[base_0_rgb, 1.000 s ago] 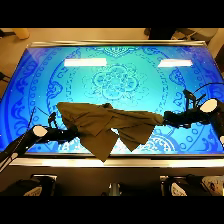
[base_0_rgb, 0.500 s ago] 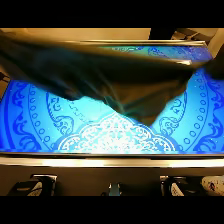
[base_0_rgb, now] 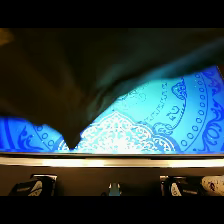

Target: Fold the shirts.

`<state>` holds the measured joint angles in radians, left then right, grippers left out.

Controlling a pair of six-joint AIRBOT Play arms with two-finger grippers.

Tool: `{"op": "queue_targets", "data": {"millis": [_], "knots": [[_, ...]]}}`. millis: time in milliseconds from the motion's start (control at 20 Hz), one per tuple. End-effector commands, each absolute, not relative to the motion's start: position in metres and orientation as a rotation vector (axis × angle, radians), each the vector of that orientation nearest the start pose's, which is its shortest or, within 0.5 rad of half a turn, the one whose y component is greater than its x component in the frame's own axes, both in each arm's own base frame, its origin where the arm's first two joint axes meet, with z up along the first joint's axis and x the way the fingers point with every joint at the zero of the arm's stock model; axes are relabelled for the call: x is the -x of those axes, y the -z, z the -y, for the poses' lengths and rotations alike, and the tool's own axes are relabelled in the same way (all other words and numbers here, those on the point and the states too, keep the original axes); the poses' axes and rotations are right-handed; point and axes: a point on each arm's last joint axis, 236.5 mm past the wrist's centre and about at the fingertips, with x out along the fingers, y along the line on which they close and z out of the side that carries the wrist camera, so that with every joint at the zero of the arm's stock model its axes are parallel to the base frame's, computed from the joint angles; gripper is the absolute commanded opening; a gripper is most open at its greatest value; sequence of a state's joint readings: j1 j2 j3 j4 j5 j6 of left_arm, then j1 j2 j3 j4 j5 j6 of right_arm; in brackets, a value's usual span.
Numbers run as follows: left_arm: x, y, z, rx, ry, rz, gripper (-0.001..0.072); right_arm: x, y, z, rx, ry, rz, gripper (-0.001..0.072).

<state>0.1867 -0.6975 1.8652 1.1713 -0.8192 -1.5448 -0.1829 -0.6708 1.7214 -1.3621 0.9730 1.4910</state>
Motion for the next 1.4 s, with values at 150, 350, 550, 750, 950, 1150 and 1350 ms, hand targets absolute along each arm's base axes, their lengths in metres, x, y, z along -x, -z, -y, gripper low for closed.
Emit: {"op": "queue_targets", "data": {"millis": [150,350,550,750,950,1150,1350], "knots": [[-0.334,-0.448,-0.003,0.136,0.056,-0.201,0.0027,-0.329,-0.338,0.02,-0.057,-0.002,-0.591,0.0024],[-0.423,-0.247,-0.008,0.235,0.074,-0.741,0.0027,-0.414,-0.185,0.035,-0.134,-0.019,-1.024,0.0023],[-0.457,-0.062,0.02,0.313,0.109,-1.123,0.0028,-0.483,-0.056,0.021,-0.304,-0.079,-1.203,0.0024],[-0.471,0.018,0.066,0.493,0.173,-1.282,0.0029,-0.517,-0.013,-0.018,-0.595,-0.144,-1.21,0.0025],[-0.471,0.027,0.086,0.624,0.207,-1.33,0.0608,-0.534,-0.032,-0.037,-0.644,-0.213,-1.131,0.023],[-0.408,0.015,0.014,0.48,0.166,-1.536,0.0431,-0.458,-0.034,0.018,-0.494,-0.155,-1.371,0.0519],[-0.313,0.045,-0.012,0.499,0.05,-1.66,0.0442,-0.358,-0.011,0.052,-0.526,-0.052,-1.672,0.0487]]}}
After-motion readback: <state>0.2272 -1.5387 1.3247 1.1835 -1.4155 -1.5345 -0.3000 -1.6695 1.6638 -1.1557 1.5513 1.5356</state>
